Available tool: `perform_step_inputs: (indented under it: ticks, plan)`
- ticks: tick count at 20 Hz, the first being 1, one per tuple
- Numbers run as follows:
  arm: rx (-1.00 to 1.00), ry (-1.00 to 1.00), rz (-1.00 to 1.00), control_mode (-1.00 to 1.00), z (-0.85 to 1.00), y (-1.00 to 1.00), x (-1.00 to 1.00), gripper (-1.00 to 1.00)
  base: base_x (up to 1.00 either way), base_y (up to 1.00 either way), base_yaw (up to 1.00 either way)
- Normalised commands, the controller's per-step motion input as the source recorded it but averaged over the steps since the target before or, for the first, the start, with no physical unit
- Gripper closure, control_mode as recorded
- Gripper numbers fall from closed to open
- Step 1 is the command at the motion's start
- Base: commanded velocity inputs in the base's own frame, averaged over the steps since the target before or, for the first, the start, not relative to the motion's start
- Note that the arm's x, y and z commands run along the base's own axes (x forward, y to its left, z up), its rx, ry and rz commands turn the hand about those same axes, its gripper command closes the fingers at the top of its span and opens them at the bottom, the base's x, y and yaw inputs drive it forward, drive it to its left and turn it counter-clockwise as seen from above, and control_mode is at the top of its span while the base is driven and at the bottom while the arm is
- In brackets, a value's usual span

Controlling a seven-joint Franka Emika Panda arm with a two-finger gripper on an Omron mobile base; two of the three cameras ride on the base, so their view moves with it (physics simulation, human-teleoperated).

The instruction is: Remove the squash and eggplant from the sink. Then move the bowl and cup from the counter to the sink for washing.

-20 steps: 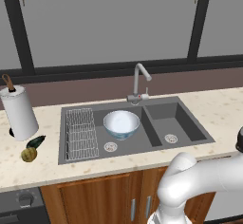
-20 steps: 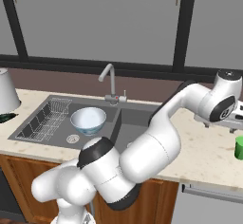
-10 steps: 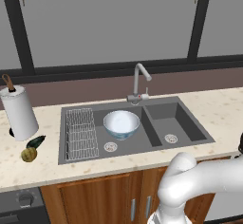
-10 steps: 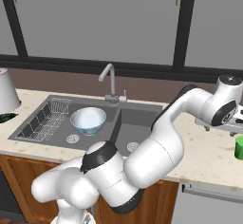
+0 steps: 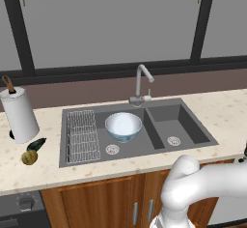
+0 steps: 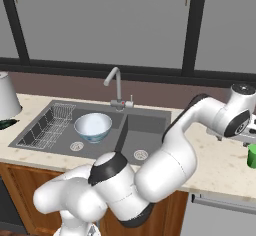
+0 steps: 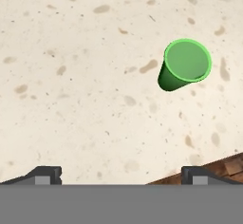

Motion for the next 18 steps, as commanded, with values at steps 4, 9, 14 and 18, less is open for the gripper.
perform_step_inputs:
  ticks: [4,9,14,18]
  plan:
    - [0.00,0.00,0.00,-1.00,-0.09,-0.03,0.08,-1.00,0.00,0.00,0.00]
    - [0.00,0.00,0.00,-1.00,-0.07,-0.08,0.10,-1.00,0.00,0.00,0.00]
    - [0.00,0.01,0.00,-1.00,-0.07,-0.11,0.10,-1.00,0.00,0.00,0.00]
    - [0.00,0.01,0.00,-1.00,-0.08,-0.14,0.10,-1.00,0.00,0.00,0.00]
